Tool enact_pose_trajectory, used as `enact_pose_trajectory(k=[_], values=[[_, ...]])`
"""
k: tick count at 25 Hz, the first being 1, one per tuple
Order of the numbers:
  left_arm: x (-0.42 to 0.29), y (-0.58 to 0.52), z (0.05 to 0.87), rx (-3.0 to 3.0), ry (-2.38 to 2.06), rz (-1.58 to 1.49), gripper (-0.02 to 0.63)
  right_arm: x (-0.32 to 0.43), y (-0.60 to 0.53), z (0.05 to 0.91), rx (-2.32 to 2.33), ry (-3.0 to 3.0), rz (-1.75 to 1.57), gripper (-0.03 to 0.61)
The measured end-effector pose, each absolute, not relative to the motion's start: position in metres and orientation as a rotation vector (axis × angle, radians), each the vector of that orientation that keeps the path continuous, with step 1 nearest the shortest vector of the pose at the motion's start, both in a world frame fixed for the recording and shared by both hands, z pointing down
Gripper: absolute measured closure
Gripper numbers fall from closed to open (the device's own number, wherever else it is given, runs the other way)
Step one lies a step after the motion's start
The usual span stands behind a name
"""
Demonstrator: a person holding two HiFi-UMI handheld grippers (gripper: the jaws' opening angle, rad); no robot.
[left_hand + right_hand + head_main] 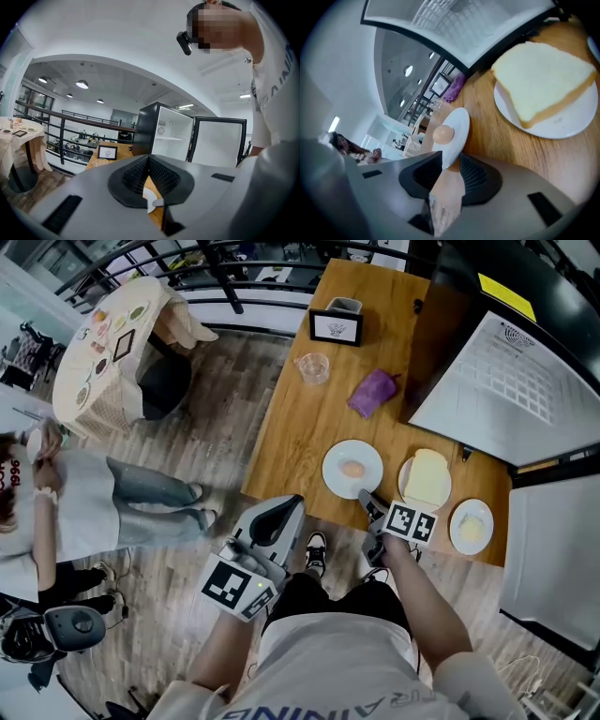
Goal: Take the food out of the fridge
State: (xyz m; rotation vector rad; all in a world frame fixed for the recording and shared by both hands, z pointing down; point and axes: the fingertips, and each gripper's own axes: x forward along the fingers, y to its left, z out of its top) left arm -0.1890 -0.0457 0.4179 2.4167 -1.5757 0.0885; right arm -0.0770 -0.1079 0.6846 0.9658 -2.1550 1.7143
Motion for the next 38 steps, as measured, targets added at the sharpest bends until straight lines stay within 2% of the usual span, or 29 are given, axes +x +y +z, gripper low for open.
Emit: enact_pose_trajectory(k=[16,31,38], values=[[-0.191,-0.048,0.418,2.414,-1.574,0.068,0.607,-0.082,-0.101,0.687,0.825,-2.127,1.064,0.444],[-0.193,-0.046,0.42,2.397,-1.573,0.052,0.607,-0.074,-0.094,0.7,0.71,-2.037,0.751,0.425],[-0.193,-0.045,0.419,2.394,-1.574,0.04,0.607,-0.077,-0.094,0.686,0.708,-2.075,0.754,0.425]])
